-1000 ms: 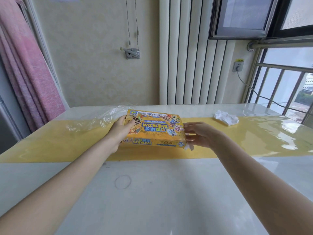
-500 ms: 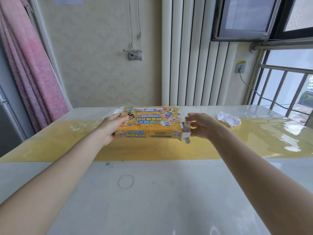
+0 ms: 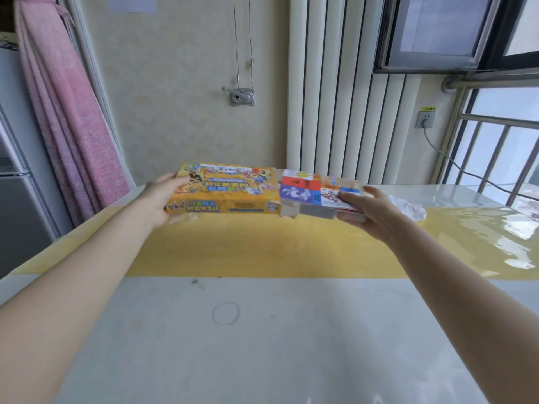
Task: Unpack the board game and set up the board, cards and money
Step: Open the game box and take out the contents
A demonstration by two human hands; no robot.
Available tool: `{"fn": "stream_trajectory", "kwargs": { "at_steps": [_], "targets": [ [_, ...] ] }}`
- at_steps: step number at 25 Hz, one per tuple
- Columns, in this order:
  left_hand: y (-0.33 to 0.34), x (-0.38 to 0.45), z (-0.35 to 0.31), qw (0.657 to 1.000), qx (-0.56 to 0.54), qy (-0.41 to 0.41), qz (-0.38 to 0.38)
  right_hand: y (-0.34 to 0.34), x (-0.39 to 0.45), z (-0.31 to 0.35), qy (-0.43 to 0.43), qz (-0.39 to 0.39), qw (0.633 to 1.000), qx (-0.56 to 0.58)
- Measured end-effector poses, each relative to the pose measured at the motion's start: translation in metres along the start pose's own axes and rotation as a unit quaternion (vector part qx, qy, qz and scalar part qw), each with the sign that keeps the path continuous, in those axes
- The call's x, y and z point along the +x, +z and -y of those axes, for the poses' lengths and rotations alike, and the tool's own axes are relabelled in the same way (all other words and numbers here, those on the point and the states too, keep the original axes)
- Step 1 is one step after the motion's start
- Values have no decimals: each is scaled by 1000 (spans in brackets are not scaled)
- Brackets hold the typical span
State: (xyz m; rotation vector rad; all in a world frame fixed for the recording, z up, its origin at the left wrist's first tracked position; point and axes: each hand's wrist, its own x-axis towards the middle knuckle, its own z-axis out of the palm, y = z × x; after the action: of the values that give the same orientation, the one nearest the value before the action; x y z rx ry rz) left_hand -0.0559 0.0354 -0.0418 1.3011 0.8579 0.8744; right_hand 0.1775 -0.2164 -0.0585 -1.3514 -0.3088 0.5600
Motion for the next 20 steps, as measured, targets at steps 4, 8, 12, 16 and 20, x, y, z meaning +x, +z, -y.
{"fn": "stream_trajectory", "kwargs": {
  "at_steps": [4,8,12,16,20],
  "targets": [
    [-15,48,-8,985,-62,10,-162,-12,16,1,-11,-64,997,29],
    [-6,97,24,964,-22,-14,-264,6,33,-19,9,-46,998,36],
    [11,102,49,947,118,-57,-294,32,54,-36,28,-22,998,56],
    [22,80,65,788,537,196,-227,56,63,-47,34,11,999,20],
    [17,90,95,637,743,193,-69,80,68,-57,34,35,999,2]
  ]
}}
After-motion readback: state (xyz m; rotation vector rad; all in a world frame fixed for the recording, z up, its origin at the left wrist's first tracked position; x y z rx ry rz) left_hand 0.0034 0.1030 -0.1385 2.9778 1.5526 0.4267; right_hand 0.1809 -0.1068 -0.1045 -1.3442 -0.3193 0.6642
